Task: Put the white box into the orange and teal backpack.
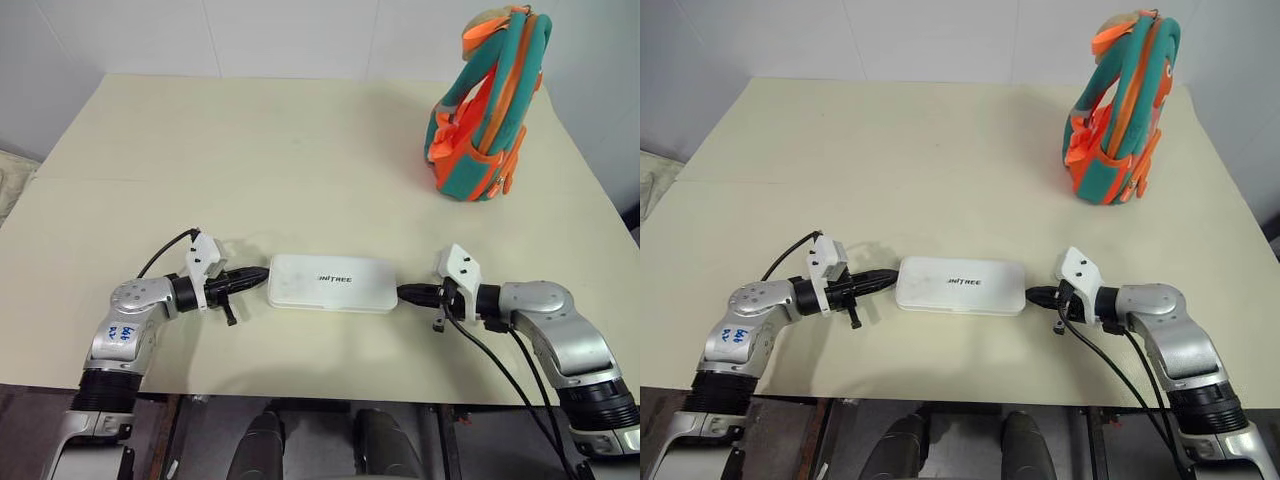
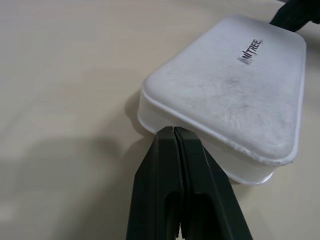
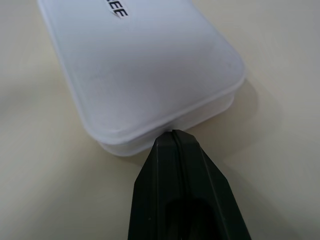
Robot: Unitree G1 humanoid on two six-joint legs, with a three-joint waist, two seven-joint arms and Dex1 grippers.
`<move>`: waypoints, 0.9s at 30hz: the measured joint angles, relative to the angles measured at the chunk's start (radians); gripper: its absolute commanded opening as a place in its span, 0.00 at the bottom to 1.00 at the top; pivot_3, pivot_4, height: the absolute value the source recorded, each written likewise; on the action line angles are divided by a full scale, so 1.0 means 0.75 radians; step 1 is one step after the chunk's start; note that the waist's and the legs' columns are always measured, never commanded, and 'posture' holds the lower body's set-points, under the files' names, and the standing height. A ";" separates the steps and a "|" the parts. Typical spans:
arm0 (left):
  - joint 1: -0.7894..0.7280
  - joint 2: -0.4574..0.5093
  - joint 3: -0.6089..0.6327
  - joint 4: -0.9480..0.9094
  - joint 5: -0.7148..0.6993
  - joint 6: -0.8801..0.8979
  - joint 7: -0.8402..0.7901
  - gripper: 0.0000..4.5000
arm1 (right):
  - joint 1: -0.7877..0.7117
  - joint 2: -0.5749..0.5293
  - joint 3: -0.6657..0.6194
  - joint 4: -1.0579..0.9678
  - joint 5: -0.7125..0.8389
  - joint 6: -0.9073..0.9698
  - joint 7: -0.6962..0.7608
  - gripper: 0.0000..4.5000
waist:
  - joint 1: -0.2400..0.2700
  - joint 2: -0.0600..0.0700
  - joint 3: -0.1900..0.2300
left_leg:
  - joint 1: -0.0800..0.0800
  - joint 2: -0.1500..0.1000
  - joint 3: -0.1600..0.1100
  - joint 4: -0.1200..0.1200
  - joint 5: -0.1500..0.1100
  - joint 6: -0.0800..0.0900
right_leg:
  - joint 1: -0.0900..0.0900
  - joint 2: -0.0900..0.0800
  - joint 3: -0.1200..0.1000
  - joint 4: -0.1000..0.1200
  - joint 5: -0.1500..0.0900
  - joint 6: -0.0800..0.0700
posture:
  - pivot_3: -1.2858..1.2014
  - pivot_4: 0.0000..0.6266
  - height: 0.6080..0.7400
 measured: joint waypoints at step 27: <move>-0.339 0.253 -0.082 0.117 -0.121 0.731 -0.263 0.99 | -0.135 -0.252 -0.127 -0.105 0.366 0.584 0.043 1.00 | 0.001 0.000 0.000 | -0.001 0.000 0.000 0.000 0.000 0.000 | 0.000 0.000 0.000 -0.001 0.000 0.000 | 0.52 0.24 1.00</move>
